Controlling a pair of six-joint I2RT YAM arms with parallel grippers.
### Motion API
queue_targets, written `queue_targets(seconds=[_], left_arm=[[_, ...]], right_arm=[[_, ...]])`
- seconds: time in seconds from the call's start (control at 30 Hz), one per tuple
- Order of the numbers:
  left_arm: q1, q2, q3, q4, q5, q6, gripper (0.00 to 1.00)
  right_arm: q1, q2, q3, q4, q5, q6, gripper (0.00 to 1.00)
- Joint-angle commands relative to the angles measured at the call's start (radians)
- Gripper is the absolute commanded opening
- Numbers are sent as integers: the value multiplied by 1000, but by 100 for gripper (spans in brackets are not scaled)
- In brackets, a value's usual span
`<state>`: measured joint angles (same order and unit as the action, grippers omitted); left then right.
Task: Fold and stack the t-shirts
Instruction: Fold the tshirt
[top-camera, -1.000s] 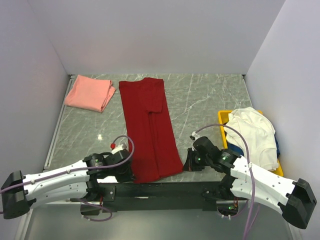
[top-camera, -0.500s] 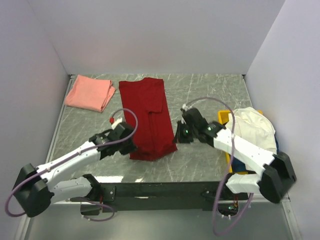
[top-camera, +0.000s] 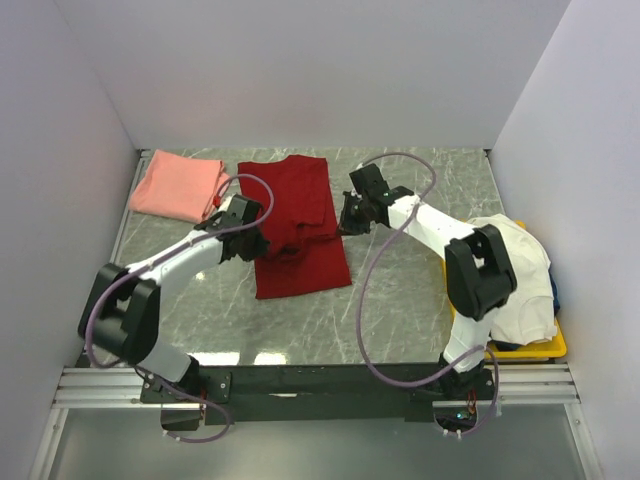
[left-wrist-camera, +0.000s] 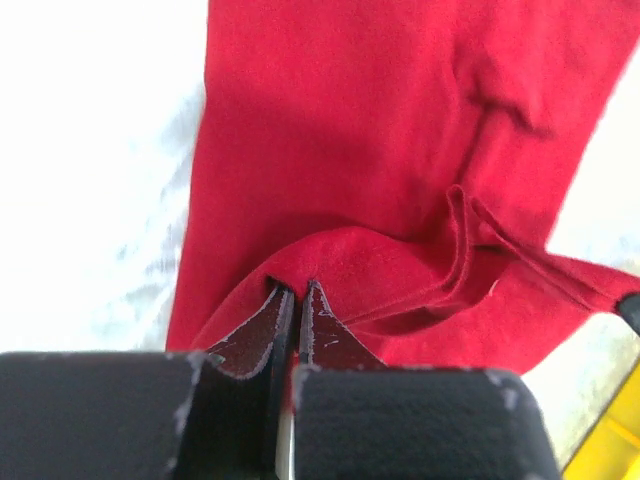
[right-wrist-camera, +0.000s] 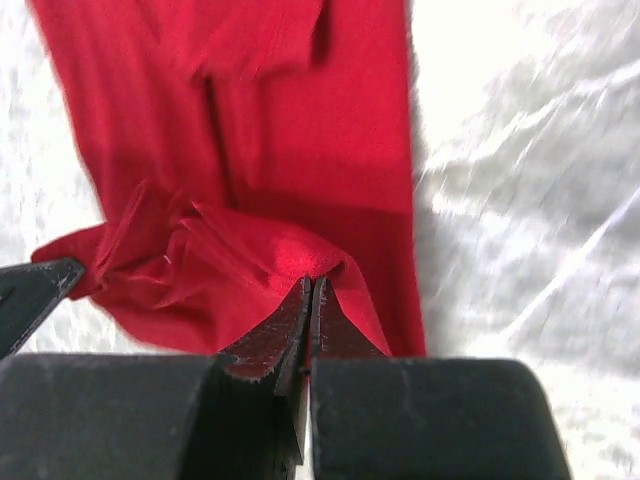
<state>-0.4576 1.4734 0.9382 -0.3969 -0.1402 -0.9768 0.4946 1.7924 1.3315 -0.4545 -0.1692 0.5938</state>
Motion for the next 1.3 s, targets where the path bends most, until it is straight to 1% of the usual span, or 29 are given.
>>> queue_targets(seconds=[0.0,0.1,0.3,0.53,0.6,0.63,0.67,0.7,0.73,0.8,0.83,0.87,0.9,0.97,1.0,1.07,1.1,1.13,1.2,1.23,1.27], left_arm=[[45,74,69,56,34,38,0],[66,125,109,47,33,40,0],[109,136,114,69,56,35,1],[145,176,163,82,74,64,1],[155,188,174,90,83,70,4],[158,191,178,96,85,73,7],[161,197,180,98,90,78,16],[169,202,185,99,90,78,26],[174,203,191,105,93,82,46],[189,199,212,99,96,108,54],[195,193,218,99,100,116,62],[200,170,220,99,102,125,65],[204,154,218,99,106,127,67],[203,101,205,113,116,118,67],[201,81,173,124,125,110,64],[198,28,128,151,131,75,56],[192,16,85,179,145,67,50],[186,1,67,193,154,49,33],[163,-5,30,211,172,40,24],[155,-4,24,214,169,36,15],[146,2,16,219,163,27,12]], right_arm=[[-36,60,98,30,-12,-5,0],[-53,143,167,16,-30,-11,0],[-77,212,259,-9,-39,-23,0],[-96,281,362,-41,-61,-26,0],[-103,295,388,-50,-61,-28,0],[-106,311,412,-58,-65,-29,0],[-110,320,428,-64,-69,-34,1],[-110,343,446,-75,-72,-35,4],[-113,357,484,-101,-70,-41,16],[-117,377,520,-127,-67,-52,29],[-117,380,532,-141,-46,-60,36],[-116,372,528,-141,-36,-61,46],[-117,351,519,-138,-30,-65,51],[-117,325,485,-124,-18,-71,54],[-114,291,468,-118,-9,-71,54],[-105,253,404,-81,-1,-69,53],[-85,224,384,-70,5,-71,52],[-74,213,350,-58,10,-74,52],[-38,187,319,-49,22,-71,51],[-27,179,284,-32,26,-69,51],[-16,173,267,-24,28,-65,50]])
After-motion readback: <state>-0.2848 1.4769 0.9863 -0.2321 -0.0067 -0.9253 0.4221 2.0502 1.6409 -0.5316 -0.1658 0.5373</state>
